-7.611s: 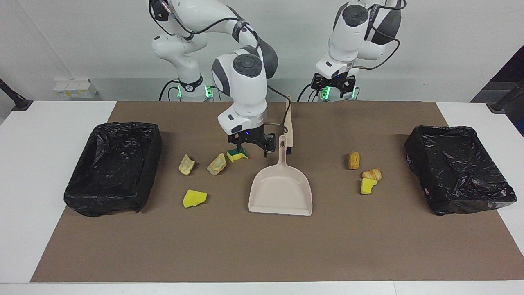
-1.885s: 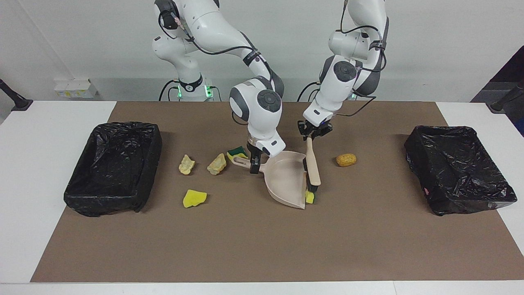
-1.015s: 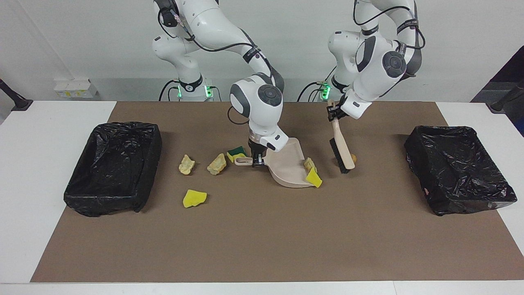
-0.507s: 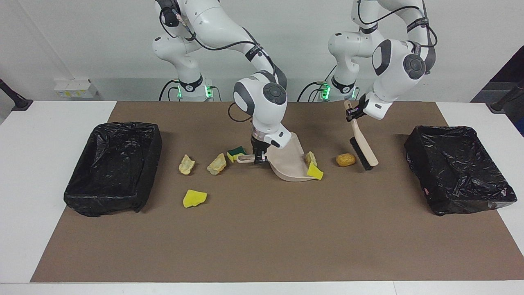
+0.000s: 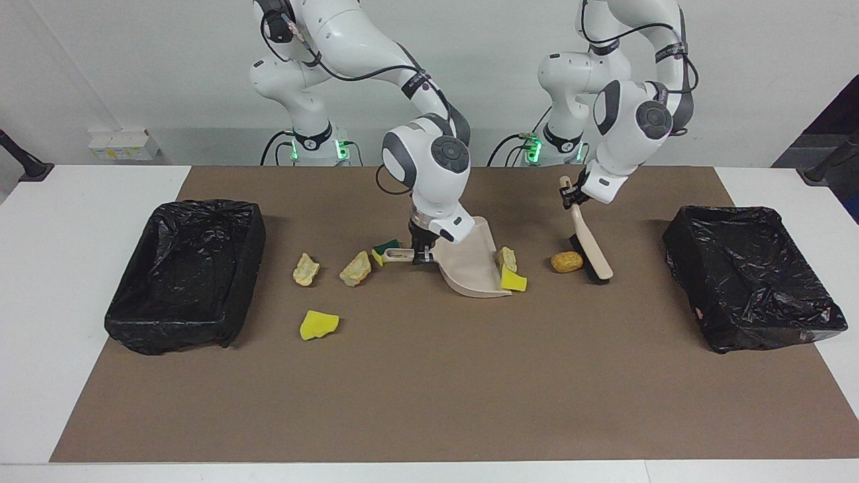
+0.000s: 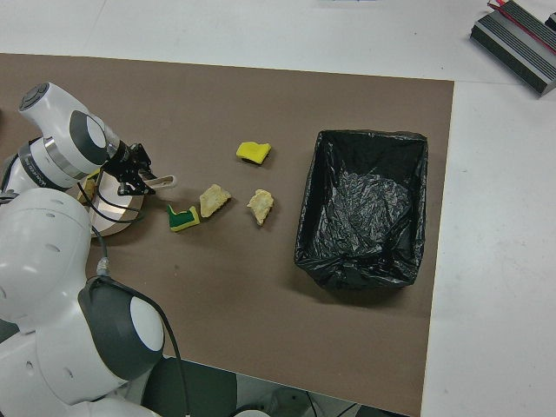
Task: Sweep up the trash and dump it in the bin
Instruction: 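Sweep the bread chunks toward the dustpan with the brush in the left gripper, then brush the sponge and bread into the dustpan with the left gripper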
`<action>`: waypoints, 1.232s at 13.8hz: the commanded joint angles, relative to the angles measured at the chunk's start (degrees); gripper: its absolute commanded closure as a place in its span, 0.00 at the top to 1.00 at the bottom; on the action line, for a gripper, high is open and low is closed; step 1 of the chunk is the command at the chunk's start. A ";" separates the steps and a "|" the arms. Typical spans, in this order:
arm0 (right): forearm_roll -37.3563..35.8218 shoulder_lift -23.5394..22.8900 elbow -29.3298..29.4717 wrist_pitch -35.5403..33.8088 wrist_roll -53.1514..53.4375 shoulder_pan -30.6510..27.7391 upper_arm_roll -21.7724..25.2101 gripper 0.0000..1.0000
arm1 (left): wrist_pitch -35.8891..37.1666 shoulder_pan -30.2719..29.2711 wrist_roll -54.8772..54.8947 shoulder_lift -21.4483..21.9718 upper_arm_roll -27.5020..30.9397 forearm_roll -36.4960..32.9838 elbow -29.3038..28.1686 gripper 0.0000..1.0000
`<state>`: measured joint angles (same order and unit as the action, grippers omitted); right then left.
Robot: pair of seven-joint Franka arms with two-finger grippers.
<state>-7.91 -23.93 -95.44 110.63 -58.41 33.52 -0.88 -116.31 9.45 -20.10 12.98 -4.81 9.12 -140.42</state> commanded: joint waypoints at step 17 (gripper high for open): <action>0.70 1.17 -0.89 -0.77 3.40 -0.38 -0.35 0.00 | -6.48 21.04 0.94 -3.84 0.51 10.83 3.67 0.00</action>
<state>-7.84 -23.90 -95.44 110.40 -55.58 33.56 -0.90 -124.39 29.34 -20.28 8.92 -5.20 19.13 -135.60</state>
